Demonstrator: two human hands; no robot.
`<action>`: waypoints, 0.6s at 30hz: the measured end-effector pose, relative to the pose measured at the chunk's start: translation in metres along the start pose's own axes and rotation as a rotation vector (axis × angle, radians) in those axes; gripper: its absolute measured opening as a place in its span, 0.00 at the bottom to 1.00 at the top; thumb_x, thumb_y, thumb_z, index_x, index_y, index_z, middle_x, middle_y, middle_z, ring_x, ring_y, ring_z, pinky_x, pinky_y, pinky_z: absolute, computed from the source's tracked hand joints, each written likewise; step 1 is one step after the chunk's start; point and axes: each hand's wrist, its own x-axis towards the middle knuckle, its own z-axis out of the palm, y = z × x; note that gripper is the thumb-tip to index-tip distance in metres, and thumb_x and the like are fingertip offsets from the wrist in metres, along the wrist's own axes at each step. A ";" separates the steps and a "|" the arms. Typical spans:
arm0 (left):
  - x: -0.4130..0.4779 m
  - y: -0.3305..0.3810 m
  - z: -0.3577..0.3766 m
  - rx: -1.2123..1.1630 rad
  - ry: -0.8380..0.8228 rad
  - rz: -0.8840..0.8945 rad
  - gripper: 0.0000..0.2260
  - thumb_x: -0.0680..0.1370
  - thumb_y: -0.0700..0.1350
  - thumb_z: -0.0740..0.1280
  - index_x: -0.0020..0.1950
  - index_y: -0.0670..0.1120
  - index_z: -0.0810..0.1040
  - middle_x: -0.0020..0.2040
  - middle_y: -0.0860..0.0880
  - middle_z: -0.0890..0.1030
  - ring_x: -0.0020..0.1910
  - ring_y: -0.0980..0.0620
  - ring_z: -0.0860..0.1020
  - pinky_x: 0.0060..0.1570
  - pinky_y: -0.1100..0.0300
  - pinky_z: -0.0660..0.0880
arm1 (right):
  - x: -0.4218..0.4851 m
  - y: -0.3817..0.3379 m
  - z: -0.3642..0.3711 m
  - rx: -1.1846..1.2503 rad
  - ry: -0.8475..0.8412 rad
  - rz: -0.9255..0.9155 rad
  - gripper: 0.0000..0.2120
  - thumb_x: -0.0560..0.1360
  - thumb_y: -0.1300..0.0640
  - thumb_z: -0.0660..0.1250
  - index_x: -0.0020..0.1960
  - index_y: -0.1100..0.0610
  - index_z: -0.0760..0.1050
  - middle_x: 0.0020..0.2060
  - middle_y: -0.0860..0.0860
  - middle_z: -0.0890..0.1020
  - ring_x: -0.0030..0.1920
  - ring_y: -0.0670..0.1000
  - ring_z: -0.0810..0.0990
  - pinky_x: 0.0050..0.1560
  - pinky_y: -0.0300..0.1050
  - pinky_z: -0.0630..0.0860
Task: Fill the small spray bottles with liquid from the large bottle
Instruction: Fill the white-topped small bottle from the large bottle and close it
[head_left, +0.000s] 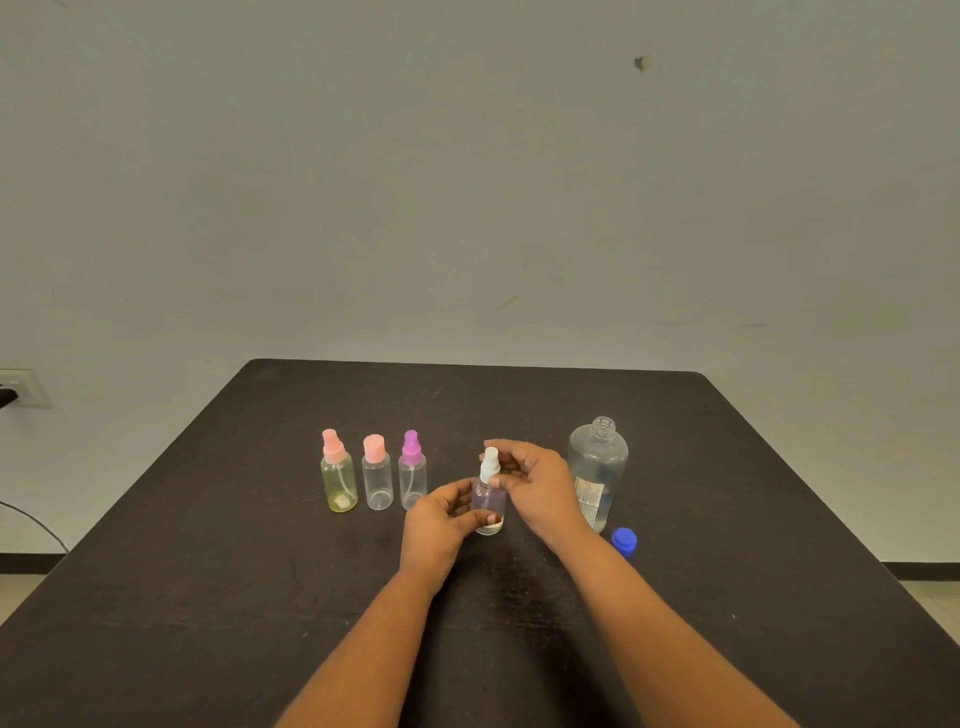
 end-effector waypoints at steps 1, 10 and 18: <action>0.000 0.000 0.000 0.003 -0.002 0.003 0.21 0.68 0.36 0.74 0.60 0.46 0.77 0.51 0.53 0.83 0.51 0.59 0.81 0.56 0.61 0.76 | 0.000 0.000 0.000 -0.007 0.013 0.004 0.19 0.71 0.70 0.67 0.59 0.56 0.77 0.52 0.51 0.82 0.54 0.48 0.80 0.57 0.40 0.76; 0.000 0.000 -0.001 -0.015 -0.011 0.011 0.22 0.68 0.35 0.74 0.61 0.44 0.78 0.50 0.51 0.84 0.51 0.57 0.82 0.57 0.58 0.77 | 0.000 0.000 0.001 0.028 -0.018 -0.042 0.23 0.70 0.73 0.67 0.61 0.55 0.76 0.52 0.50 0.82 0.52 0.44 0.79 0.54 0.35 0.76; -0.002 0.002 -0.001 -0.018 -0.012 0.018 0.20 0.69 0.35 0.73 0.60 0.44 0.78 0.50 0.51 0.84 0.50 0.58 0.82 0.53 0.64 0.77 | 0.000 0.000 0.004 0.029 -0.014 -0.016 0.23 0.67 0.70 0.71 0.60 0.55 0.76 0.53 0.49 0.80 0.54 0.46 0.78 0.55 0.36 0.76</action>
